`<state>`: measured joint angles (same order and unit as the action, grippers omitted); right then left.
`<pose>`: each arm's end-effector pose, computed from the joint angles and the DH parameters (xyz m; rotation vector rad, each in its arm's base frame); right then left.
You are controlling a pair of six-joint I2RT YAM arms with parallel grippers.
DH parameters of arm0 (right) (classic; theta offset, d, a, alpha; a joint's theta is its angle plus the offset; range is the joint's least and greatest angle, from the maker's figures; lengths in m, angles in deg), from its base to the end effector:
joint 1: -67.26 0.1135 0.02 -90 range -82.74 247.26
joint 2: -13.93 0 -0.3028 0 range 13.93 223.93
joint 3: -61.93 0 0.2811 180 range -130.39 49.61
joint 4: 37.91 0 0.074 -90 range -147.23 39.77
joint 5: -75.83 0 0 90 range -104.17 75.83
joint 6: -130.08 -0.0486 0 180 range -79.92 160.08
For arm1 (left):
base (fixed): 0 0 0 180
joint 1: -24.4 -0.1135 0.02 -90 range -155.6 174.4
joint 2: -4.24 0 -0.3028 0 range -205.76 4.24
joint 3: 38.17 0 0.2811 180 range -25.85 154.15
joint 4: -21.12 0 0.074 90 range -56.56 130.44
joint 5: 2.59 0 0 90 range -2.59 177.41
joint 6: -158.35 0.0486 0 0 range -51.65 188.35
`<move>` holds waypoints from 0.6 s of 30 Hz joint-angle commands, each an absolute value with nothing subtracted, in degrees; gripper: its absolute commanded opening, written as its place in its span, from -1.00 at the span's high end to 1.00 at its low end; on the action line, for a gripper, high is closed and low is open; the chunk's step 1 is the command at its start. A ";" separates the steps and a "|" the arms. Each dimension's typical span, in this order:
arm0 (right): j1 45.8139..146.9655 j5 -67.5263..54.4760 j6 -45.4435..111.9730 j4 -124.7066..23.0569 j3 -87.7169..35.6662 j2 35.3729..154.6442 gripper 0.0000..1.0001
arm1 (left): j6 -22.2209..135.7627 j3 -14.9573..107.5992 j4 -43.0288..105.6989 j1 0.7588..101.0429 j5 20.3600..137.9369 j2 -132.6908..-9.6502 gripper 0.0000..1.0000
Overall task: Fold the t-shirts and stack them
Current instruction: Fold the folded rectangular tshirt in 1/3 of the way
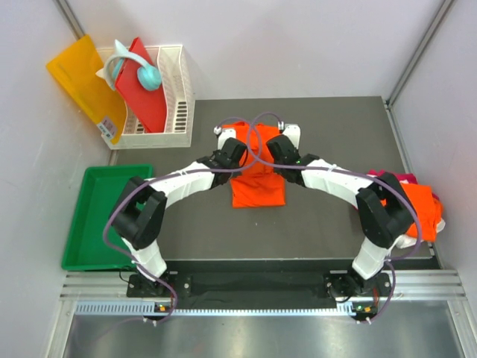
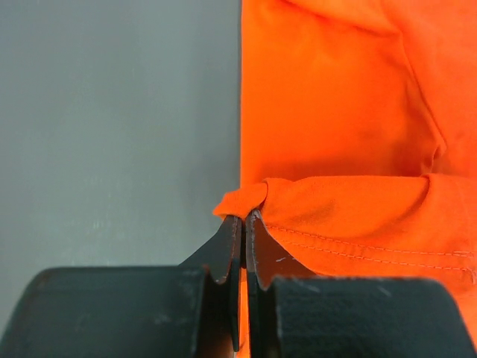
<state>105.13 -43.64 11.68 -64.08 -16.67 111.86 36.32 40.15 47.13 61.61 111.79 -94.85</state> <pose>0.3372 0.2319 0.2374 0.0550 2.2401 0.0076 0.3400 -0.2330 0.2266 -0.0923 2.2972 -0.1083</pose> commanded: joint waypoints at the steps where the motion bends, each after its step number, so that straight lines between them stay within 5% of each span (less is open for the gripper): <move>1: 102.07 -44.49 12.83 -62.62 -19.56 113.94 1.00 | 40.13 45.77 46.97 60.35 112.64 -98.06 1.00; 11: 100.49 -43.26 12.74 -62.36 -21.49 117.90 0.97 | 39.44 50.35 48.29 59.65 110.96 -103.61 1.00; 14: 100.40 -42.82 13.27 -62.01 -22.20 116.68 0.32 | 38.47 51.41 50.05 59.38 111.93 -103.26 0.71; 18: 100.75 -43.43 14.59 -63.41 -23.43 112.20 -0.14 | 38.12 51.50 50.49 59.29 113.86 -98.79 0.14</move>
<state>101.33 -42.18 12.97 -63.64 -19.89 117.58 38.46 49.07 49.51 59.86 110.85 -103.88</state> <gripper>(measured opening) 0.505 0.341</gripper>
